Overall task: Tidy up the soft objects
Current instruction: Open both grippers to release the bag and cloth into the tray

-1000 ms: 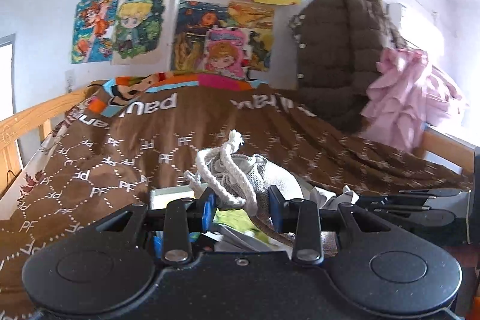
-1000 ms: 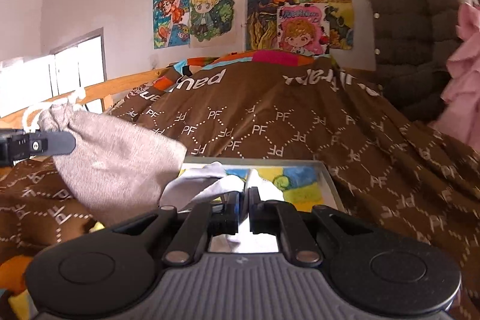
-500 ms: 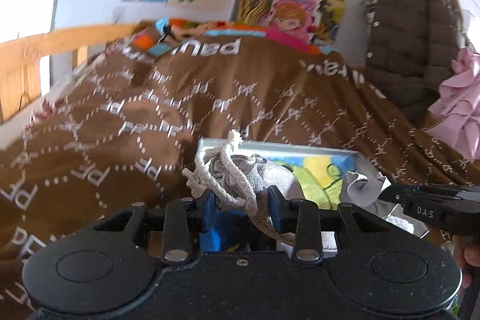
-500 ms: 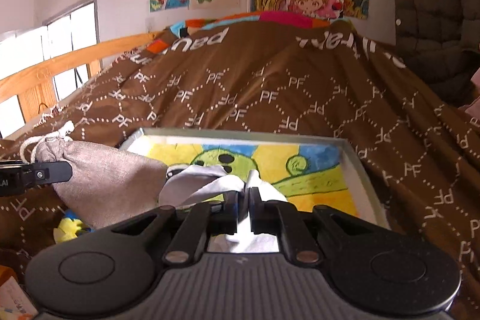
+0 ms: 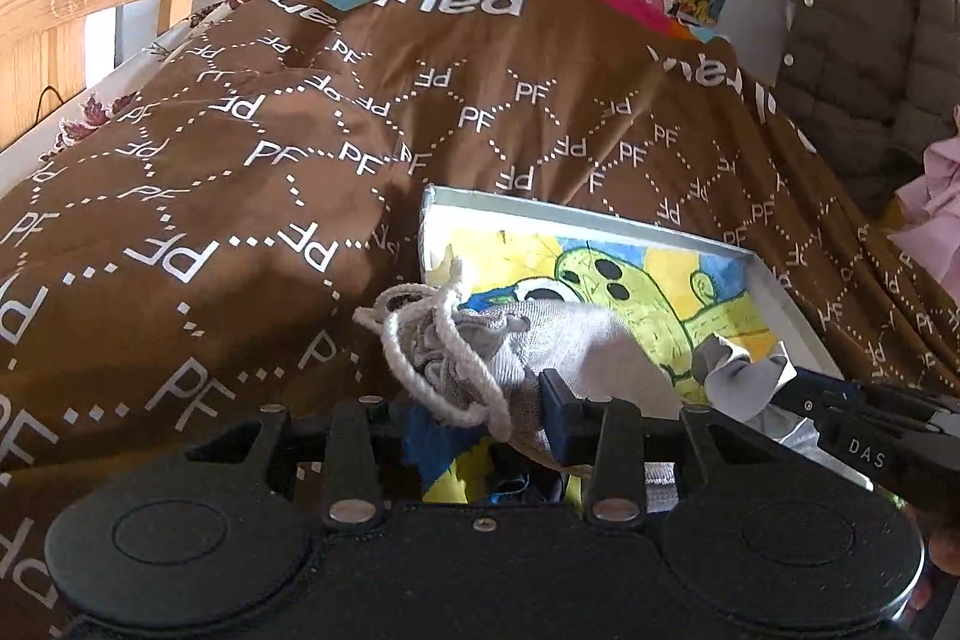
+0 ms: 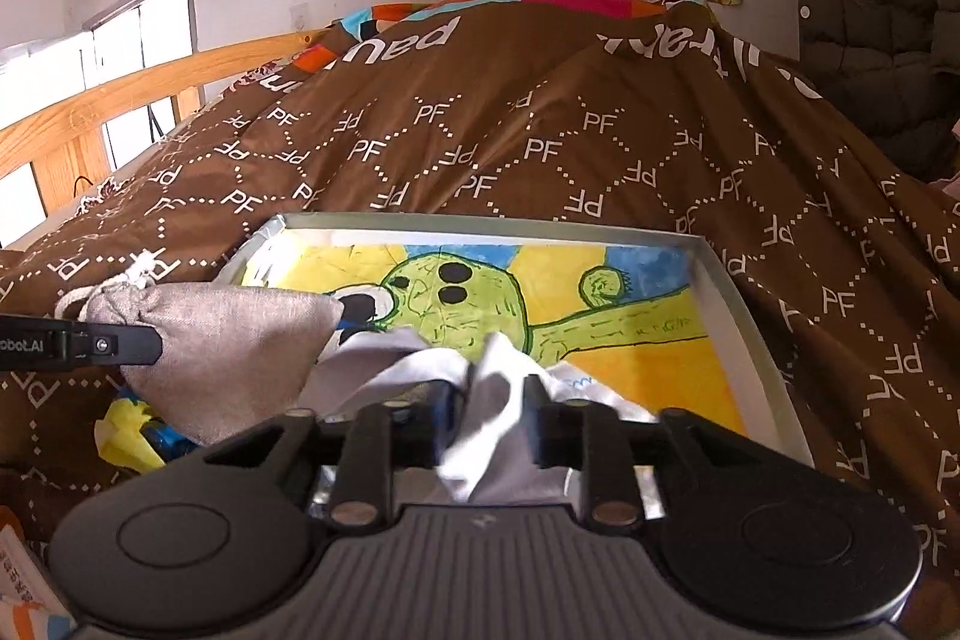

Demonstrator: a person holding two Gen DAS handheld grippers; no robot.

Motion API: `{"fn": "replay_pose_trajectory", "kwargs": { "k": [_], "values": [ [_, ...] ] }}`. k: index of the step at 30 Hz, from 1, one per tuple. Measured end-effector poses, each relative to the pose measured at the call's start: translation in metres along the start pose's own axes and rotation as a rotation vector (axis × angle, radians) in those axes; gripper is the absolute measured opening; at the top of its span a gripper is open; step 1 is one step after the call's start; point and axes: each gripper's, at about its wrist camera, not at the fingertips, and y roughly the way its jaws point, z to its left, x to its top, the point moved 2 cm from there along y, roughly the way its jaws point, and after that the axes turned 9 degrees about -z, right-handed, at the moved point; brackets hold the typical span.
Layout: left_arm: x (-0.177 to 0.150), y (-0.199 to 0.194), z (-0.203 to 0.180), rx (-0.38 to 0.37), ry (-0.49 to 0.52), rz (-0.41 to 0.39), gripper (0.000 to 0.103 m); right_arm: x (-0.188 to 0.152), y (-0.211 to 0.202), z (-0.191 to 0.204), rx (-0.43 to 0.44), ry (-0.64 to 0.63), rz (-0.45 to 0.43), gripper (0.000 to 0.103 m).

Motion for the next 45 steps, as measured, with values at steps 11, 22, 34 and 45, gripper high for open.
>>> {"fn": "replay_pose_trajectory", "kwargs": {
  "k": [11,22,34,45],
  "values": [
    [-0.004,-0.006,-0.012,0.06,0.057,0.002,0.069,-0.001,-0.022,-0.008,-0.011,0.013,-0.023,0.07],
    [-0.01,-0.049,-0.039,0.021,0.183,-0.123,0.087,0.01,-0.071,-0.011,-0.013,0.016,-0.173,0.096],
    [-0.013,-0.105,-0.064,0.005,0.213,-0.282,0.102,0.012,-0.132,-0.015,-0.042,-0.002,-0.275,0.103],
    [-0.038,-0.154,-0.075,-0.038,0.171,-0.328,0.102,-0.013,-0.192,-0.015,-0.062,0.006,-0.309,0.103]
  ]
}}
